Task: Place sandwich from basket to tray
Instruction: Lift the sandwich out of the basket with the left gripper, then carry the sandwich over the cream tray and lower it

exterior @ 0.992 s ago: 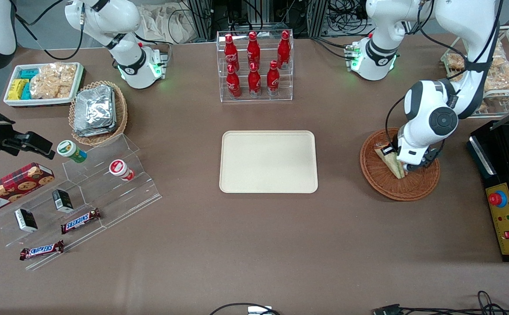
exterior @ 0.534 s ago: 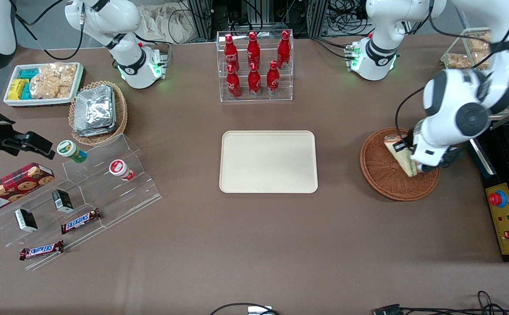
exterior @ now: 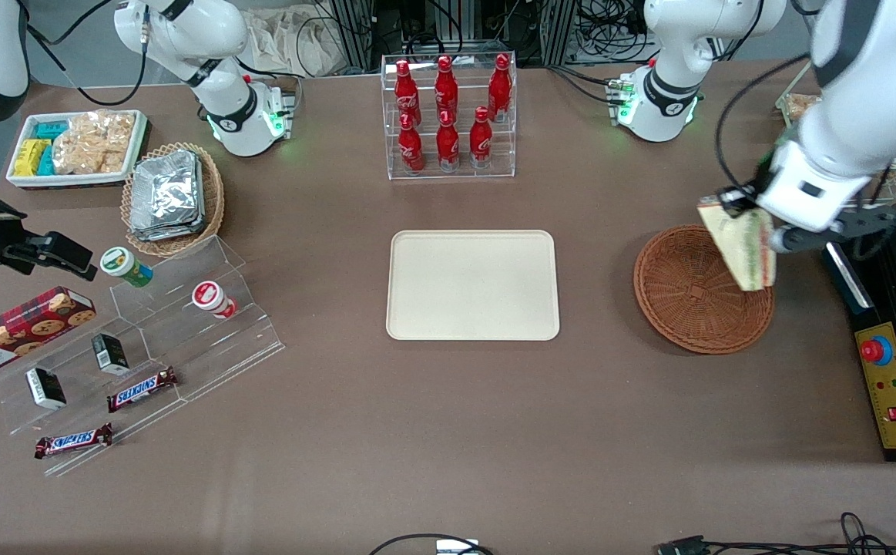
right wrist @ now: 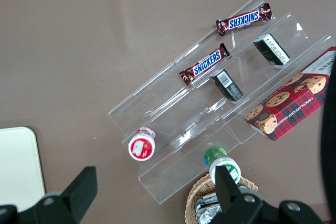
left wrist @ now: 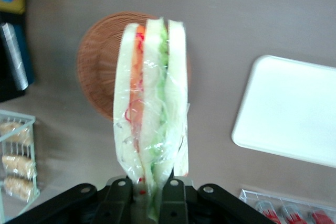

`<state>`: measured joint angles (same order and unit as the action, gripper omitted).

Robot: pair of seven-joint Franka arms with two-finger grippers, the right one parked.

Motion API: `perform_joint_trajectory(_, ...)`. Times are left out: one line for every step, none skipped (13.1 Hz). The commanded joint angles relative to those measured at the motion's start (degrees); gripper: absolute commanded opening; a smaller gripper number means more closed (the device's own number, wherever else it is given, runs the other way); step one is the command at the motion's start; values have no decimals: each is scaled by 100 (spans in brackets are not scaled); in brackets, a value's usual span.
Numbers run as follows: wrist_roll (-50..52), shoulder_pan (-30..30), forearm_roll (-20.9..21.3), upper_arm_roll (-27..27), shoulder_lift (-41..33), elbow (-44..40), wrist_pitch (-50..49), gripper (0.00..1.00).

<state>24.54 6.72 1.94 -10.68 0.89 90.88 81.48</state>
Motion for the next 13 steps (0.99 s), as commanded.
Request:
perform_joint_trajectory(628,83,-88,-1221,393,-465,-167,0)
perform_joint_trajectory(1101,84,-141,-1722,533,-623,-115,0)
perform_joint_trajectory(1489,84,-115,-2110,769,-842,-80,0)
perform_joint_trajectory(1649,75,-80,-2349,920,-983,-36,0)
perform_joint_trajectory(1694,75,-89,-2377,965,-967,78,0)
perform_joint_trajectory(1695,66,-115,-2378,1000,-854,322,0)
perform_joint_trajectory(1703,66,-98,-2378,1035,-609,542,0)
perform_joint_trajectory(1712,66,-80,-2369,1070,-276,867,0)
perform_joint_trajectory(1721,66,-63,-2369,1062,162,1322,0)
perform_joint_trajectory(1730,75,-45,-2369,1062,671,1805,0)
perform_joint_trajectory(1738,66,-27,-2369,1088,1120,2280,0)
perform_joint_trajectory(1739,57,-18,-2369,1140,1508,2729,0)
perform_joint_trajectory(1747,57,-10,-2360,1228,1790,3099,0)
